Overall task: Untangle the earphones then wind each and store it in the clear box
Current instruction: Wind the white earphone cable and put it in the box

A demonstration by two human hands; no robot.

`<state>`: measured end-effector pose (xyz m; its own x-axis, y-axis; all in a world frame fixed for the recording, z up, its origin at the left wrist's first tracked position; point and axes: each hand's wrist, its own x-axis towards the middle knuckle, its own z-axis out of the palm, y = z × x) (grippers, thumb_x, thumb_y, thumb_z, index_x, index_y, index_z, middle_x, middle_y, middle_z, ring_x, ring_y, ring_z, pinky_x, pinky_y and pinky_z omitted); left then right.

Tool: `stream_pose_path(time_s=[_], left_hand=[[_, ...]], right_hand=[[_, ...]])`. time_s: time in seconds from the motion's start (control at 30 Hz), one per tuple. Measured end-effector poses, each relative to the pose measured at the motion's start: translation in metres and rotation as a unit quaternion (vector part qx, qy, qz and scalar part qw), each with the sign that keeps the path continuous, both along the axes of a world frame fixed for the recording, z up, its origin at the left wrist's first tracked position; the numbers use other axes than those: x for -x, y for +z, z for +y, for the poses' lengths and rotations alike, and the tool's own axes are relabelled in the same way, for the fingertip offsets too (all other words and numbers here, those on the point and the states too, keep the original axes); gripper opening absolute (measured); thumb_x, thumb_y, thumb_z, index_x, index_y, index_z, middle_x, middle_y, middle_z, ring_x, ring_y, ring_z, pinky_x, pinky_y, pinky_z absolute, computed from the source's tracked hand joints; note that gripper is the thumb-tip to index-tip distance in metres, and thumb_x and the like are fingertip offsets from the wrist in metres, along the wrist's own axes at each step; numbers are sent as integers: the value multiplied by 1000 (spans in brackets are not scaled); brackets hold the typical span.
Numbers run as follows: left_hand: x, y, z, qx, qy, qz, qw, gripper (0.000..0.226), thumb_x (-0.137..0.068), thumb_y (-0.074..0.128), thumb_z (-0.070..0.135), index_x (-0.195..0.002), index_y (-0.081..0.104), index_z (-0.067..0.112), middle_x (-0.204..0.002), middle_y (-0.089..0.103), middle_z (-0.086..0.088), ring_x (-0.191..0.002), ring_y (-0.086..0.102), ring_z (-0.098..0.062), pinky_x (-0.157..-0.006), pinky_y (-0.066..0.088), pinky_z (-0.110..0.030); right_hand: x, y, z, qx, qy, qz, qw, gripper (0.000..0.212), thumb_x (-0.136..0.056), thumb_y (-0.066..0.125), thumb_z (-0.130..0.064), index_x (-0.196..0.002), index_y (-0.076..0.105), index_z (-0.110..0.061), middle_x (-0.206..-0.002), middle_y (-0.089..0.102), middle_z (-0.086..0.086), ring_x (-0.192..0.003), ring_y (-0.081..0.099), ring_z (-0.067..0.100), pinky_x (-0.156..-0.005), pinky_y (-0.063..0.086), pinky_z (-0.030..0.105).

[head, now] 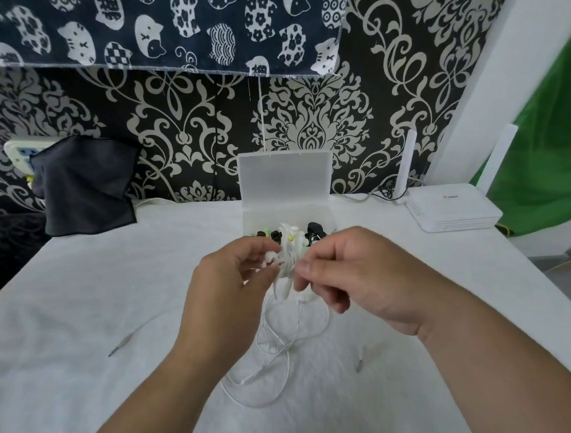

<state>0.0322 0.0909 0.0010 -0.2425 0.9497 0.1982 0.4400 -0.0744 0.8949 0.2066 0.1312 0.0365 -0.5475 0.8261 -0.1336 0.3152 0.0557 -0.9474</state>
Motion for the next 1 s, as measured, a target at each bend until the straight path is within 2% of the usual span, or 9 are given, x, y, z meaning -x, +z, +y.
stream_pose_path(time_s=[0.07, 0.13, 0.23, 0.43, 0.5, 0.67, 0.8, 0.9, 1.0], left_hand=[[-2, -1, -1, 8, -20, 51, 998, 33, -87, 74, 12, -86, 67, 45, -85, 67, 30, -84, 64, 6, -72, 46, -6], [-2, -3, -1, 23, -41, 48, 998, 31, -87, 74, 11, -87, 70, 41, -83, 71, 24, -82, 68, 2, -73, 50, -10], [-3, -2, -1, 58, -81, -55, 993, 26, -87, 73, 6, -92, 75, 32, -88, 76, 6, -85, 72, -10, -79, 56, -22], [-7, 4, -3, 75, -184, -187, 962, 19, -89, 66, -5, -96, 75, 10, -92, 75, -14, -84, 71, -21, -78, 53, -23], [-8, 4, -3, 69, -189, -226, 953, 18, -87, 66, -5, -96, 75, 8, -93, 75, -15, -85, 71, -21, -77, 53, -22], [-7, 5, -3, 46, -161, -316, 934, 22, -73, 69, 15, -94, 76, 11, -95, 75, -16, -85, 70, -21, -78, 56, -25], [-3, 8, -1, 36, -138, -326, 935, 28, -72, 69, 13, -99, 73, 5, -93, 76, -15, -85, 71, -22, -84, 55, -32], [-1, 9, -2, 36, -153, -311, 937, 23, -72, 69, 13, -94, 75, 9, -90, 76, -12, -82, 71, -19, -77, 55, -27], [-3, 8, -3, 46, -189, -299, 934, 16, -76, 77, 9, -92, 76, 11, -91, 75, -13, -84, 70, -19, -72, 53, -20]], right_hand=[[-4, 4, 3, -19, -33, 38, 999, 28, -97, 59, -13, -72, 72, -9, -51, 47, 4, -50, 41, 15, -56, 40, 26], [-8, 6, 7, -44, -84, 60, 994, 26, -93, 62, -19, -70, 72, -14, -50, 42, 3, -50, 35, 16, -56, 35, 28], [-15, 5, 14, -80, -167, 53, 981, 27, -93, 63, -23, -68, 72, -14, -48, 40, -11, -45, 34, 5, -55, 27, 25], [-15, -3, 17, -106, -201, -4, 974, 29, -98, 58, -19, -71, 70, -14, -44, 49, -22, -45, 47, -4, -60, 29, 25], [-14, -9, 19, -85, -207, -15, 975, 29, -99, 58, -21, -74, 71, -14, -44, 49, -21, -44, 45, -3, -58, 29, 24], [-10, -23, 22, -27, -178, -24, 983, 30, -101, 56, -26, -80, 72, -12, -52, 42, -9, -49, 34, 11, -52, 28, 27], [-7, -23, 21, -52, -187, -18, 981, 31, -102, 52, -21, -78, 70, -15, -48, 43, -14, -46, 36, 6, -52, 30, 24], [-10, -22, 25, -65, -236, 3, 969, 32, -102, 52, -21, -75, 69, -16, -48, 42, -14, -46, 35, 7, -52, 29, 26], [-6, -27, 23, -70, -208, -9, 976, 29, -99, 54, -21, -77, 68, -10, -56, 43, -5, -51, 33, 12, -53, 27, 28]])
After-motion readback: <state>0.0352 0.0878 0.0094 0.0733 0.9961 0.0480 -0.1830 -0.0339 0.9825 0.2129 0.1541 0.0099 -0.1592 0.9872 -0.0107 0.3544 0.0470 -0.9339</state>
